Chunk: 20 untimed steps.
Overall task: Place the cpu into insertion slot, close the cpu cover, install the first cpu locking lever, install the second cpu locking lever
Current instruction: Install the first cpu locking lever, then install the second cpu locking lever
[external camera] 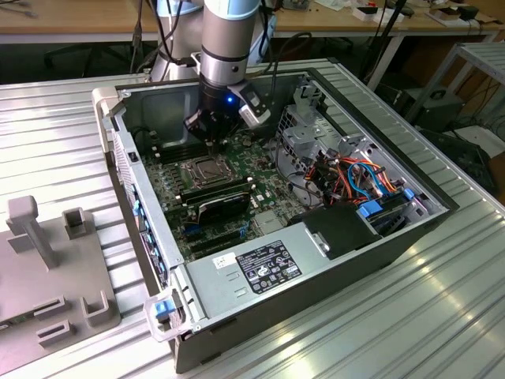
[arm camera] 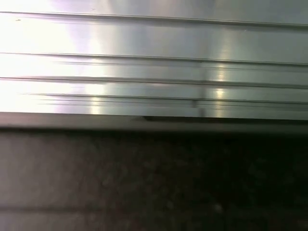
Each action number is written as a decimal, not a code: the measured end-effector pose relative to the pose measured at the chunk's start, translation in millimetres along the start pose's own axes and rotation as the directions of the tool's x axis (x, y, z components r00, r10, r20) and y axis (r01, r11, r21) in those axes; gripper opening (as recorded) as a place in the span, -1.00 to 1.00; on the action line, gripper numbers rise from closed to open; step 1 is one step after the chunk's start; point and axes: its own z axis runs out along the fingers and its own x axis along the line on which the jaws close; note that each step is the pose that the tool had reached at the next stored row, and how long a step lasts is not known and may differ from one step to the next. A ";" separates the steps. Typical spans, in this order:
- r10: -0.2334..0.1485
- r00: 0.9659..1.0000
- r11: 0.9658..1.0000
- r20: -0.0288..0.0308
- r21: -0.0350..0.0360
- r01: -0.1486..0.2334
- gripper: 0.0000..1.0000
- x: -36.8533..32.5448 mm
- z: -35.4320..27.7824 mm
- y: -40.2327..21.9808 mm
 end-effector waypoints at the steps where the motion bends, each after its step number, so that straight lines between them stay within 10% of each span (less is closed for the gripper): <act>1: 0.000 1.000 1.000 0.000 0.000 0.000 -0.79 0.0 -1.0 0.0; 20: 0.000 1.000 1.000 0.000 0.000 0.000 -0.79 -0.2 -7.2 -1.0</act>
